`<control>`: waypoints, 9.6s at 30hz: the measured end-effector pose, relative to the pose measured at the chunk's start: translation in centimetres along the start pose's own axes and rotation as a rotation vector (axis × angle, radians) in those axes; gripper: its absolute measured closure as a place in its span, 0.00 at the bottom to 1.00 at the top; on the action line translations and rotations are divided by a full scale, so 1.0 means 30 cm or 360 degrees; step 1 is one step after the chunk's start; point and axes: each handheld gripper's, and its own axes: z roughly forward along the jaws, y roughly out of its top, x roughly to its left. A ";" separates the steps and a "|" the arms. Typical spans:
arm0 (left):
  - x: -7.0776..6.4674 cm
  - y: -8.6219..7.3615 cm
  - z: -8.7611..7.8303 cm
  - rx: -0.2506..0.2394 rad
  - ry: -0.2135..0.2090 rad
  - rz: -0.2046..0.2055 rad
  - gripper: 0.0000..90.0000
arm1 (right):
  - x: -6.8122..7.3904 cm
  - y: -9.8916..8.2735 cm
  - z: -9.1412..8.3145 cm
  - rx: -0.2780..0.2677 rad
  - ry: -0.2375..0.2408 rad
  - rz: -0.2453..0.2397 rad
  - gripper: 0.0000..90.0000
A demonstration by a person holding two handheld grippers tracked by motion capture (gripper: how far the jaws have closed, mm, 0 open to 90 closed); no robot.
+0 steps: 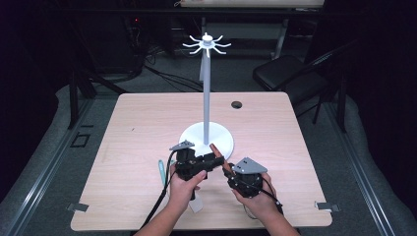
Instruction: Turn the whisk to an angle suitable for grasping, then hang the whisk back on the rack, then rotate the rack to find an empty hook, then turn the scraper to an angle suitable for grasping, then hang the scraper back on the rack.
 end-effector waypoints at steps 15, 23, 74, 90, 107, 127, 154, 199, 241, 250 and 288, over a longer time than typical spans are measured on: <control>0.030 -0.001 0.025 0.0025 0.0061 -0.0039 0.69 | 0.000 0.000 0.021 0.0019 0.0034 0.0012 0.78; 0.035 0.010 0.016 0.0004 0.0025 -0.0023 0.70 | -0.078 -0.018 0.017 0.0146 0.0307 0.0237 0.72; -0.018 -0.044 0.041 -0.0054 0.0013 -0.0131 0.75 | -0.006 -0.001 0.021 0.0054 0.0050 0.0151 0.77; 0.056 0.009 0.023 -0.0017 -0.0133 -0.0254 0.79 | -0.127 -0.014 -0.068 -0.0062 0.0248 0.0340 0.69; -0.079 0.086 -0.038 0.0090 -0.0296 0.0114 0.81 | -0.272 -0.087 -0.030 0.0014 0.0109 0.0636 0.71; -0.154 0.237 -0.112 0.0336 -0.0313 0.0534 0.81 | -0.295 -0.109 -0.018 0.0030 0.0101 0.0696 0.72; -0.197 0.477 -0.220 0.0229 -0.0260 0.0740 0.81 | -0.298 -0.123 -0.015 0.0007 0.0090 0.0699 0.70; -0.221 0.781 -0.218 0.0236 -0.0321 0.0872 0.81 | -0.305 -0.124 -0.030 -0.0023 0.0106 0.0687 0.69; -0.108 0.733 -0.252 0.0178 -0.0132 0.0732 0.67 | -0.287 -0.121 -0.024 -0.0029 0.0141 0.0640 0.69; -0.106 0.638 -0.282 0.0224 0.0002 0.0766 0.66 | -0.284 -0.115 -0.027 -0.0033 0.0114 0.0574 0.68; 0.216 0.022 -0.505 0.0078 0.0396 0.0474 0.64 | -0.340 0.282 -0.292 -0.0585 0.0227 0.0244 1.00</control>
